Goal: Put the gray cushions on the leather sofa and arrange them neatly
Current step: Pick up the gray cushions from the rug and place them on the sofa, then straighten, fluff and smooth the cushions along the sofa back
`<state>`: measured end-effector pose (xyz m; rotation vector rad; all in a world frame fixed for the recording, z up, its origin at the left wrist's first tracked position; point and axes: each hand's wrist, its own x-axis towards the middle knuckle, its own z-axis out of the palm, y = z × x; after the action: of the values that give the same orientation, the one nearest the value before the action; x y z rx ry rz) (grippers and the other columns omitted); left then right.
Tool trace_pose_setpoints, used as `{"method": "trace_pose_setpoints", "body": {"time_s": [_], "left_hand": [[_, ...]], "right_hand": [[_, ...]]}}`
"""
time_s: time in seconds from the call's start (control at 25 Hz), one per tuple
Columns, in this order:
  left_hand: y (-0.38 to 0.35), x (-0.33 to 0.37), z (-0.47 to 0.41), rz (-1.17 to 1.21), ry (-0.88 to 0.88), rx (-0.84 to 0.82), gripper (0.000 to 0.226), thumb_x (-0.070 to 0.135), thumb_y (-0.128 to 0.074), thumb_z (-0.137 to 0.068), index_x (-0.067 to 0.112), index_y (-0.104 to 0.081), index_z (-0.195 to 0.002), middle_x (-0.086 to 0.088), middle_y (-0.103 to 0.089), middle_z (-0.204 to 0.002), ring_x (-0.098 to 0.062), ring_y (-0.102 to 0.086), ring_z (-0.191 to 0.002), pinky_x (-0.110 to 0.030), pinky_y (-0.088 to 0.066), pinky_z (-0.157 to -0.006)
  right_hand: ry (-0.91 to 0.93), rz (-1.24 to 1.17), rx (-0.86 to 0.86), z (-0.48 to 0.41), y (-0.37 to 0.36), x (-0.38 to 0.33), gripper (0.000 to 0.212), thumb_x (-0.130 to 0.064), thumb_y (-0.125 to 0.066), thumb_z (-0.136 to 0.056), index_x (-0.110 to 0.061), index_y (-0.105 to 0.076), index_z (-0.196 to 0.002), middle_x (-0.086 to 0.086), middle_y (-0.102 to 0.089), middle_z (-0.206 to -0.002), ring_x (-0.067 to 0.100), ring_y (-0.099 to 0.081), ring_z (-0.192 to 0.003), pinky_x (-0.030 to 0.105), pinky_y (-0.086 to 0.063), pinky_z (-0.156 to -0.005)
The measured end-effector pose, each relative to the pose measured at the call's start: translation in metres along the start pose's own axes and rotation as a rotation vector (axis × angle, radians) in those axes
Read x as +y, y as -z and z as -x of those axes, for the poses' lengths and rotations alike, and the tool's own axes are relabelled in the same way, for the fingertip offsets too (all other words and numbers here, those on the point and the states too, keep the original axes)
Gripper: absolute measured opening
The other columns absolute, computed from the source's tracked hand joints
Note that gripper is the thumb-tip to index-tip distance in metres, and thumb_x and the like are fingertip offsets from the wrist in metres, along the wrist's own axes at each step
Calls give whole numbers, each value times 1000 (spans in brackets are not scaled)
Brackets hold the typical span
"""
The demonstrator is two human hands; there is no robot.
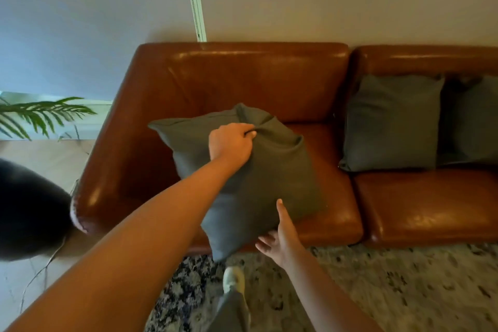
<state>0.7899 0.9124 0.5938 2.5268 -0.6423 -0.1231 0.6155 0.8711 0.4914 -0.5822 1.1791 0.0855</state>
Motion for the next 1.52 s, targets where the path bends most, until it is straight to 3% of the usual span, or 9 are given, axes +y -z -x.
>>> {"method": "trace_pose_setpoints", "body": {"time_s": [0.4,0.68,0.84,1.04,1.16,1.2,1.32,1.44,1.52], "left_hand": [[-97,74,-181,-56,-282,-155,31,31,-47,-100,26,-65,-125,-2,-67,-124,-23,-59,-117,-36,-47,-90],[-177,103,-260,-96,-253,-237,31,26,-48,-99,23,-63,-126,-3,-63,-131,-21,-49,-131,-37,-39,-101],[-216,116,-285,-173,-242,-390,38,23,-38,-103,25,-50,-139,3,-40,-153,-18,-27,-145,-45,-20,-115],[-238,114,-299,-221,-249,-355,42,26,-42,-102,26,-41,-143,4,-30,-156,-18,-18,-148,-50,-14,-117],[-236,107,-303,-258,-290,-314,42,30,-48,-99,26,-44,-141,1,-33,-154,-22,-20,-147,-53,-16,-116],[-236,102,-300,-278,-297,-268,42,34,-50,-98,27,-46,-139,-3,-35,-153,-25,-21,-146,-56,-16,-115],[-237,84,-285,-280,-122,-79,57,56,-50,-92,23,-50,-138,-13,-35,-154,-33,-22,-146,-60,-13,-113],[-248,71,-268,-278,-37,-33,74,70,-26,-90,23,-40,-146,-12,-27,-158,-32,-16,-148,-57,-12,-116],[-258,64,-268,-274,-58,-37,76,71,-19,-91,24,-35,-148,-10,-23,-160,-30,-12,-149,-56,-10,-117]], "right_hand": [[-10,-262,8,-115,-3,-149,80,-51,-61,-90,-17,-24,-152,21,-34,-152,42,-39,-137,57,-32,-113],[-107,-198,-5,-173,19,-233,85,-50,-60,-91,-12,-18,-154,25,-35,-150,40,-43,-134,55,-34,-111],[-126,123,62,-191,24,-289,77,-51,-56,-93,-10,-25,-151,25,-49,-132,37,-54,-121,52,-38,-110],[-119,716,56,-206,39,-349,60,-48,-62,-91,-7,-49,-134,14,-63,-123,25,-63,-107,39,-49,-95],[187,975,144,-212,42,-374,30,-35,-66,-89,-6,-65,-85,11,-72,-95,25,-67,-89,38,-53,-88],[327,1052,173,-213,40,-382,29,-32,-65,-90,-4,-67,-83,9,-70,-85,25,-66,-82,37,-54,-82],[701,1122,233,-214,21,-398,18,-29,-60,-93,-18,-64,-107,-4,-64,-94,15,-63,-91,33,-53,-83],[1044,1097,261,-226,5,-415,29,-26,-60,-95,-24,-57,-124,-9,-54,-115,5,-51,-107,23,-45,-94],[1057,1004,274,-243,-8,-436,27,-24,-55,-99,-21,-56,-125,-6,-56,-115,7,-53,-101,22,-44,-87]]}}
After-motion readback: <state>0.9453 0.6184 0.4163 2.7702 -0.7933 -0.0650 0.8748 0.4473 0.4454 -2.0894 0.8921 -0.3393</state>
